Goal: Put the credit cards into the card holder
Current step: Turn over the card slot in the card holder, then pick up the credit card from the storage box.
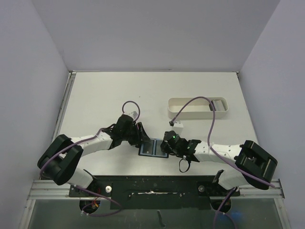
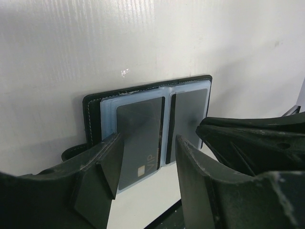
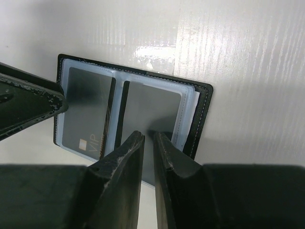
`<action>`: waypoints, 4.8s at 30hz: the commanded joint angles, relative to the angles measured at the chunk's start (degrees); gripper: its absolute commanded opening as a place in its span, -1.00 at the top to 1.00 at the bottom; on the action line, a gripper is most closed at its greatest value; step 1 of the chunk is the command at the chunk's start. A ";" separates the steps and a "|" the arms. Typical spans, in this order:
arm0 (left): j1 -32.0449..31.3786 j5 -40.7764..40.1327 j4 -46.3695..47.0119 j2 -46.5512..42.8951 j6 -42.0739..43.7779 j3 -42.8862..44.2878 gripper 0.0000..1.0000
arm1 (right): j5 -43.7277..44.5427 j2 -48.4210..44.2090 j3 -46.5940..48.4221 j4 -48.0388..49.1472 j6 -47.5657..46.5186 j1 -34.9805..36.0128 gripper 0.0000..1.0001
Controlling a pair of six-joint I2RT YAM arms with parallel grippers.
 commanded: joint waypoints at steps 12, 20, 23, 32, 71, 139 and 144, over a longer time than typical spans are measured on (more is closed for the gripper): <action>0.27 -3.14 -1.16 0.47 3.41 0.57 0.07 | 0.81 -0.66 -0.85 3.86 0.66 0.68 0.67; -0.03 -1.25 1.30 2.14 2.65 0.01 0.07 | 1.21 -0.74 -1.20 3.68 0.82 0.75 0.67; -0.39 -0.81 1.48 2.12 2.17 0.26 0.07 | 1.28 -0.55 -1.29 3.75 0.95 0.89 0.67; -0.90 6.08 8.08 1.90 -2.97 -0.84 0.07 | 1.19 0.50 -1.44 4.32 1.00 1.15 0.67; -7.32 6.17 21.81 2.31 -9.46 1.67 0.07 | 17.94 -26.72 0.43 -17.06 -7.70 -9.45 0.46; 0.01 2.72 -10.59 -16.71 8.54 0.28 -0.63 | 13.54 25.58 46.05 -19.97 -55.89 -50.42 0.75; 0.05 2.72 -10.56 -16.44 8.53 0.14 -0.62 | 12.79 23.85 46.82 -21.12 -55.95 -49.95 0.92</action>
